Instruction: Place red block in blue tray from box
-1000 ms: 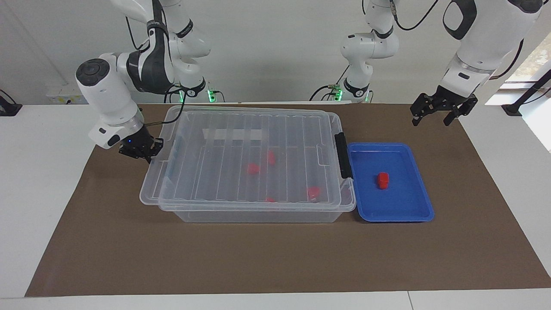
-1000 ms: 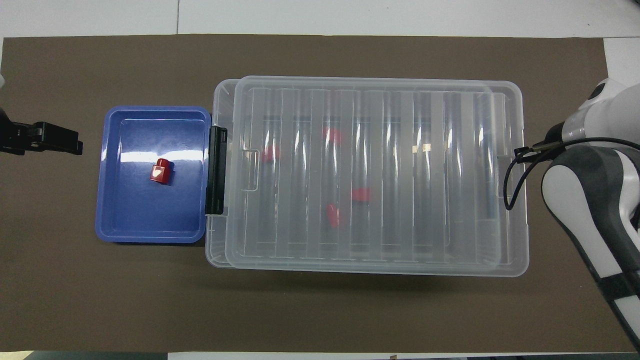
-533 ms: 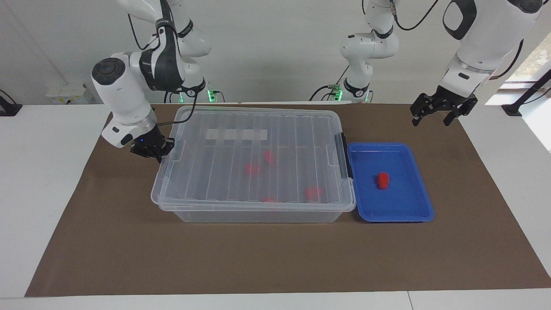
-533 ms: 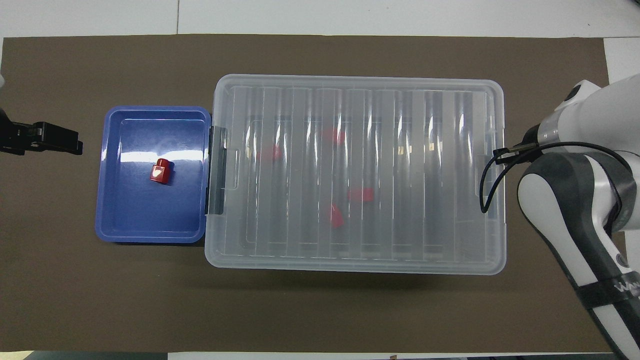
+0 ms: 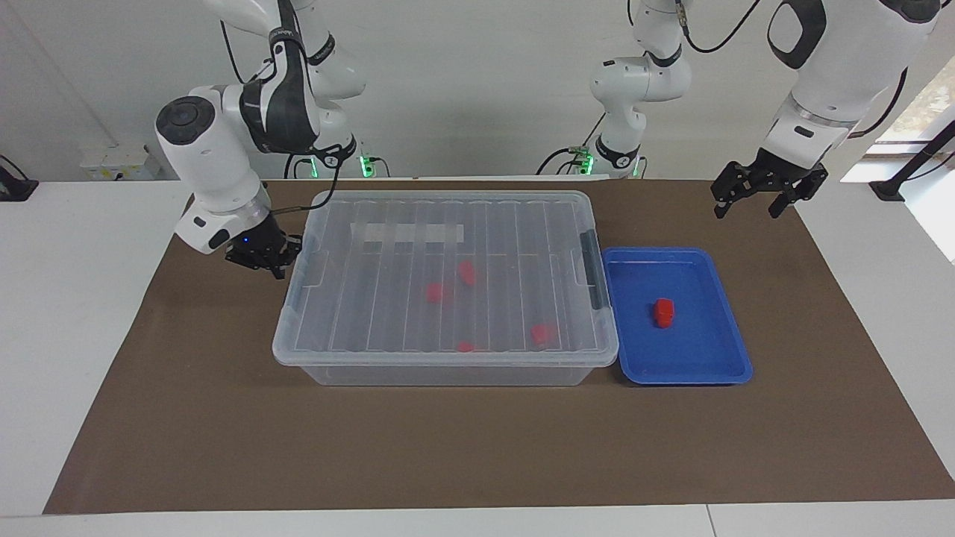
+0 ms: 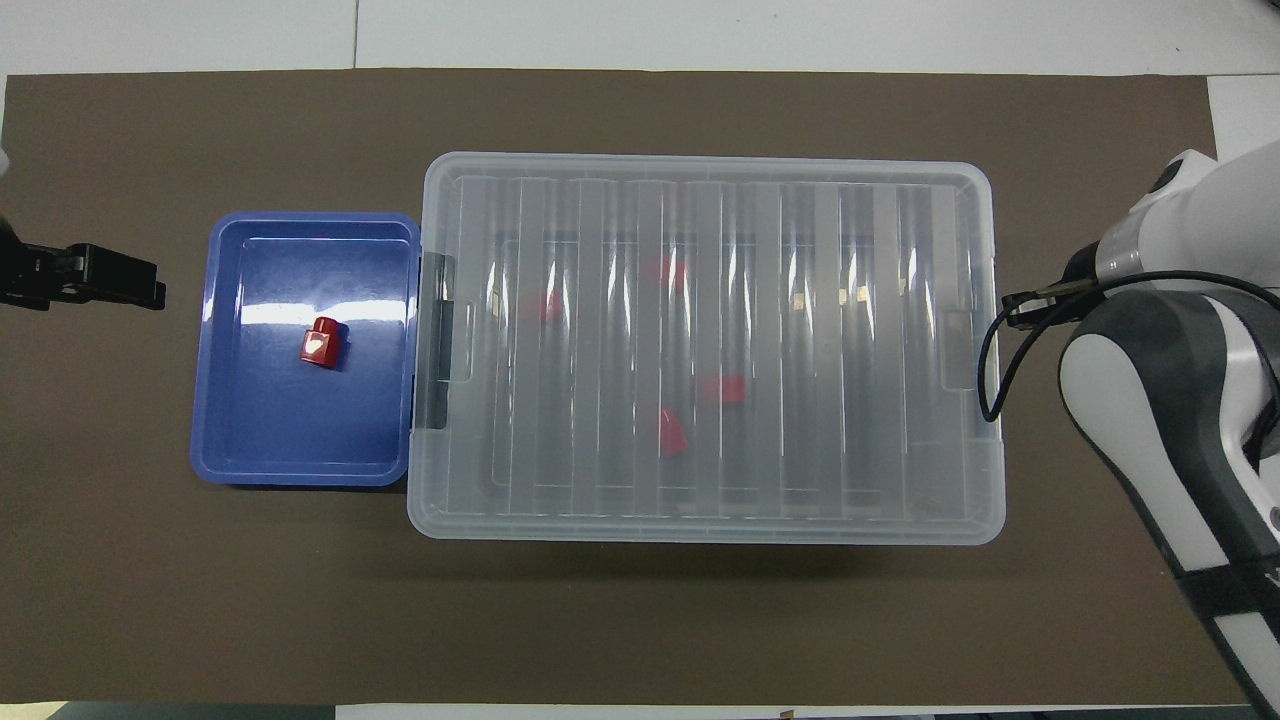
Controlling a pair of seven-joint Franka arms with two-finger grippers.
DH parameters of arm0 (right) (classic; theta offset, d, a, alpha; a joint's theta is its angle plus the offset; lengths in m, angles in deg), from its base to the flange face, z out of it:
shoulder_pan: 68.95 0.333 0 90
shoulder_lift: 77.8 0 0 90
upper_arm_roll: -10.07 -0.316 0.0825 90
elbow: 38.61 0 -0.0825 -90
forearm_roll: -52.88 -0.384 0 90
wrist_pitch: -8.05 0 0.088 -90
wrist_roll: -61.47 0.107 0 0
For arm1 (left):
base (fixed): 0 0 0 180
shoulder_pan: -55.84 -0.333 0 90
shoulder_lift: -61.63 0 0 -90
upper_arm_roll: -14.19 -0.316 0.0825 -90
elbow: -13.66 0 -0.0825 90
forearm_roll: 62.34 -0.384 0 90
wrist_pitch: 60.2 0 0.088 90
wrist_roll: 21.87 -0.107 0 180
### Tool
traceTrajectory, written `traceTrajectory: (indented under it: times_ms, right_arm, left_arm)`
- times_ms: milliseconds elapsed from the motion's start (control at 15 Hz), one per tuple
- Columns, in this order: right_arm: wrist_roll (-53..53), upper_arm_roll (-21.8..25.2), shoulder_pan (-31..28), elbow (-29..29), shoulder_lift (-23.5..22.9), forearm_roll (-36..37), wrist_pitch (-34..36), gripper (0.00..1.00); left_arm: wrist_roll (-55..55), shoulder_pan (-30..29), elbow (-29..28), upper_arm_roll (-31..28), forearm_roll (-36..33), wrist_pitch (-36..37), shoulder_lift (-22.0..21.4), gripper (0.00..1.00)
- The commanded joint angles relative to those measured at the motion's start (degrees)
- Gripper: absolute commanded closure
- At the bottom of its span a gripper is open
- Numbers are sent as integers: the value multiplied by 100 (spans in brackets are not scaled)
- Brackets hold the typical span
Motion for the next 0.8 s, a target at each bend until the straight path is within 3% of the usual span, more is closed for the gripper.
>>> traceTrajectory:
  times_ms: [0, 133, 333, 733]
  right_arm:
    - [-169, -12, -112, -667, -23, 2, 730, 100]
    - [-169, 6, -156, -993, 38, 11, 1204, 64]
    - [-152, 15, -244, -1188, 318, 11, 1882, 0]
    - [-73, 15, -446, -1179, 443, -59, 2006, 0]
  left_arm:
    - [-21, -29, 1, 10, -17, 55, -20, 0]
    - [-21, -29, 1, 10, -17, 55, -20, 0]
    - [-21, -37, 1, 10, -17, 55, -20, 0]
    - [-21, -29, 1, 10, -17, 55, -20, 0]
